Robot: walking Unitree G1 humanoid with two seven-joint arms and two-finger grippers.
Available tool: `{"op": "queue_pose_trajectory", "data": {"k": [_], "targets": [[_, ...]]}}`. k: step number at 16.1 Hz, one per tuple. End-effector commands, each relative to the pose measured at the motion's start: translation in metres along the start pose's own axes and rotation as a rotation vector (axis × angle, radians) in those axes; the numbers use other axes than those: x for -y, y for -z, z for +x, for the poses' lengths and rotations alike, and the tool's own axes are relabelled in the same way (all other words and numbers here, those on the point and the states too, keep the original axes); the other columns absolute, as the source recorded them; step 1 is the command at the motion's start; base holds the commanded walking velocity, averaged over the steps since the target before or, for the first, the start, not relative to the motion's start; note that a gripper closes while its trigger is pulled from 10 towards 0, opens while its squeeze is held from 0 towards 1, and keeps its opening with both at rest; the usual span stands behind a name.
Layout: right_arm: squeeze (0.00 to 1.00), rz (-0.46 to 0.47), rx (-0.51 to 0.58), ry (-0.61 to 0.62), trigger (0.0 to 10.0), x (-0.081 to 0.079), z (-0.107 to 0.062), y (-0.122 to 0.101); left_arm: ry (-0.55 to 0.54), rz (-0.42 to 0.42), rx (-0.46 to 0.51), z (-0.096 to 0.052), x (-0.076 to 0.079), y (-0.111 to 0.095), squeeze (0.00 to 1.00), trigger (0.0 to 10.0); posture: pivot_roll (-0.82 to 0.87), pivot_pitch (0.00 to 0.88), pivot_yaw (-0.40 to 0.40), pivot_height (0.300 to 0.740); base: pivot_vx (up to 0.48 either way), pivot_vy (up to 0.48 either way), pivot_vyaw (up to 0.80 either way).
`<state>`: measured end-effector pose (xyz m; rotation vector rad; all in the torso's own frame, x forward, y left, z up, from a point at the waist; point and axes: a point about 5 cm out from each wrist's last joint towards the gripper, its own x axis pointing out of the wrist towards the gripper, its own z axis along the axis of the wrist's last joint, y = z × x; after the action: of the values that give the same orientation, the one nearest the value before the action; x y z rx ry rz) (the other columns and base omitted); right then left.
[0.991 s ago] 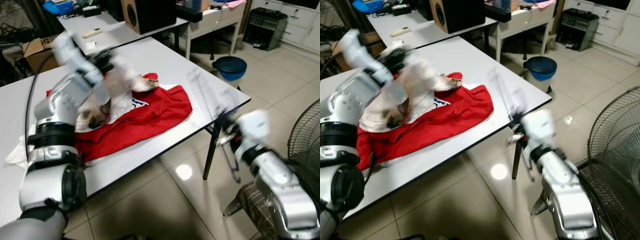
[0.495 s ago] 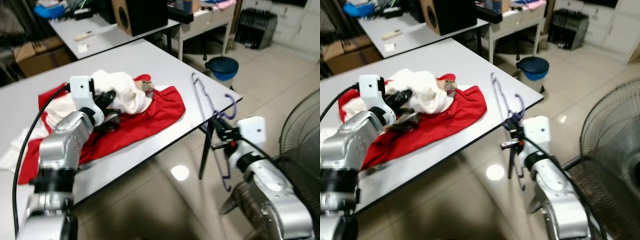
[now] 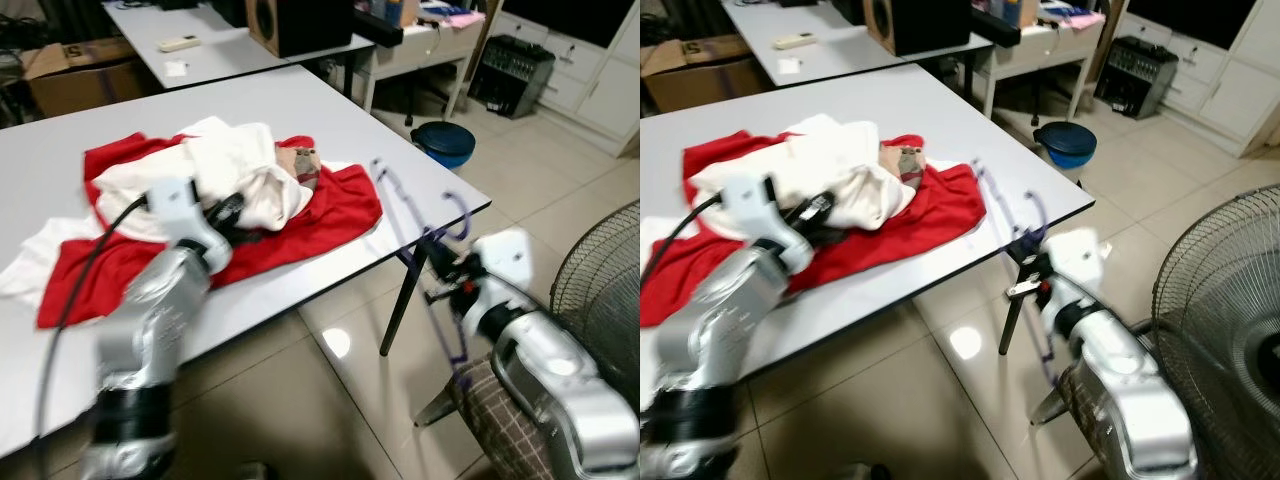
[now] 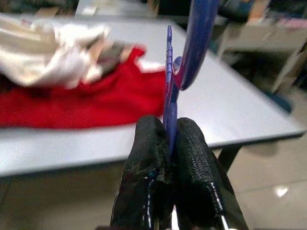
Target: Hang hanger
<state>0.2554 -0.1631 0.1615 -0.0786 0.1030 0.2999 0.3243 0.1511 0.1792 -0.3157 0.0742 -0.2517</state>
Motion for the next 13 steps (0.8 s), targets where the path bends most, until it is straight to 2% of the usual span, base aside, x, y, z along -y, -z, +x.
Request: {"op": "queue_pose_trajectory", "data": {"k": [1, 4, 6, 7, 8, 10, 11, 13], "targets": [[0.00, 0.007, 0.047, 0.024, 10.0, 0.005, -0.002, -0.012, 0.045, 0.016, 0.024, 0.009, 0.013, -0.011, 0.00, 10.0, -0.16, 0.000, 0.015, 0.740, -0.247, 0.000, 0.00], [0.00, 0.008, 0.059, 0.038, 10.0, 0.004, -0.003, -0.012, 0.074, -0.012, 0.073, 0.027, 0.018, -0.031, 0.00, 10.0, -0.16, 0.000, 0.039, 0.740, -0.267, 0.000, 0.00], [0.00, 0.006, 0.078, 0.044, 10.0, 0.004, 0.002, -0.016, 0.127, -0.077, 0.203, 0.048, 0.028, -0.079, 0.00, 10.0, -0.18, 0.000, 0.055, 0.740, -0.274, 0.000, 0.00], [0.00, -0.017, 0.089, 0.044, 10.0, 0.004, 0.004, -0.020, 0.186, -0.109, 0.323, 0.056, 0.039, -0.126, 0.00, 10.0, -0.18, 0.000, 0.070, 0.740, -0.270, 0.000, 0.00], [0.00, -0.011, 0.116, 0.040, 10.0, 0.007, 0.003, -0.027, 0.256, -0.128, 0.467, 0.051, 0.051, -0.178, 0.00, 10.0, -0.19, 0.000, 0.072, 0.740, -0.274, 0.000, 0.00], [0.00, -0.022, 0.122, 0.044, 10.0, 0.012, -0.002, -0.029, 0.346, -0.130, 0.652, 0.021, 0.058, -0.242, 0.00, 10.0, -0.17, 0.000, 0.068, 0.740, -0.263, 0.000, 0.00], [0.00, -0.024, 0.120, 0.042, 10.0, 0.012, -0.003, -0.029, 0.352, -0.108, 0.686, 0.010, 0.056, -0.254, 0.00, 10.0, -0.16, 0.000, 0.061, 0.740, -0.240, 0.000, 0.00], [0.00, -0.026, 0.115, 0.029, 10.0, 0.011, -0.003, -0.029, 0.366, -0.066, 0.687, -0.004, 0.054, -0.260, 0.00, 10.0, -0.15, 0.000, 0.050, 0.740, -0.120, 0.000, 0.00]]}}
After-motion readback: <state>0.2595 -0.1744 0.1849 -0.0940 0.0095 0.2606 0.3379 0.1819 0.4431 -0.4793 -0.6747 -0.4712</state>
